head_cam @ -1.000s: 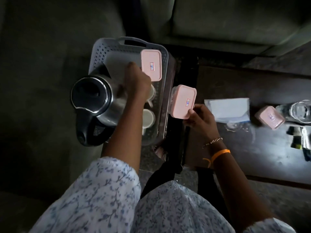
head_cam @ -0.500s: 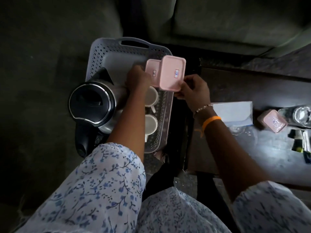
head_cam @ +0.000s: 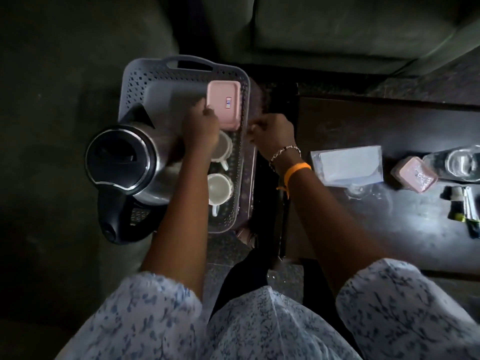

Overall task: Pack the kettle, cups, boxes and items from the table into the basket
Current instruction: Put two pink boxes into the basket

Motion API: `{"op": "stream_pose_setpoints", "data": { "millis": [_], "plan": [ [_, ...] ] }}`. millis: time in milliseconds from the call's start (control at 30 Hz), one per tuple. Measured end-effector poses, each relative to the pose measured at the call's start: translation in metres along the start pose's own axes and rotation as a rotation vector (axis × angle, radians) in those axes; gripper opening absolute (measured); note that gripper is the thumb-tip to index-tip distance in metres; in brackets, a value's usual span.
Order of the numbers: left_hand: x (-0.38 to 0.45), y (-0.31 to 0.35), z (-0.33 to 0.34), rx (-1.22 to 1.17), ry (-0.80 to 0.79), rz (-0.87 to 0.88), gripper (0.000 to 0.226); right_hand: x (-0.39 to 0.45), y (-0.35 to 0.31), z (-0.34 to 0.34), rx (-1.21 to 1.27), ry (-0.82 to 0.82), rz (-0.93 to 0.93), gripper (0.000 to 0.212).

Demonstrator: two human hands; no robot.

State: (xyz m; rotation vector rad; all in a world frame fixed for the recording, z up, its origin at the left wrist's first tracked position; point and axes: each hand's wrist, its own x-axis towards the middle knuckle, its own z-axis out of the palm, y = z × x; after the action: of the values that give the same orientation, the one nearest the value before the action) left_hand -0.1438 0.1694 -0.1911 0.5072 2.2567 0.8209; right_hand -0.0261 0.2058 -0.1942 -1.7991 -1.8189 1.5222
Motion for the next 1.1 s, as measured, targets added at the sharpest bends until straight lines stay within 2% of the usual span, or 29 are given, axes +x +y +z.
{"op": "stream_pose_setpoints", "data": {
  "millis": [133,200,333,567,733,833,933,1100],
  "plan": [
    [-0.059,0.006,0.01,-0.053,0.126,0.152,0.029,-0.029,0.039,-0.028,0.166,-0.017,0.099,0.023],
    [-0.088,0.006,0.025,-0.101,0.105,0.156,0.023,-0.048,0.061,-0.045,0.244,-0.021,0.139,0.023],
    [-0.145,0.004,0.075,-0.072,-0.142,0.14,0.021,-0.084,0.113,-0.088,0.345,-0.01,0.239,0.023],
    [-0.22,0.01,0.183,0.116,-0.497,0.103,0.019,-0.115,0.221,-0.173,0.505,0.169,0.451,0.024],
    [-0.248,0.025,0.259,0.112,-0.728,-0.075,0.024,-0.123,0.282,-0.232,0.609,0.265,0.543,0.025],
    [-0.257,0.033,0.301,0.038,-0.811,-0.298,0.03,-0.12,0.313,-0.262,0.675,0.311,0.583,0.025],
    [-0.26,0.04,0.343,-0.054,-0.805,-0.47,0.03,-0.116,0.34,-0.291,0.708,0.369,0.584,0.025],
    [-0.259,0.052,0.404,-0.125,-0.72,-0.554,0.038,-0.101,0.376,-0.343,0.758,0.483,0.553,0.021]
  ]
}}
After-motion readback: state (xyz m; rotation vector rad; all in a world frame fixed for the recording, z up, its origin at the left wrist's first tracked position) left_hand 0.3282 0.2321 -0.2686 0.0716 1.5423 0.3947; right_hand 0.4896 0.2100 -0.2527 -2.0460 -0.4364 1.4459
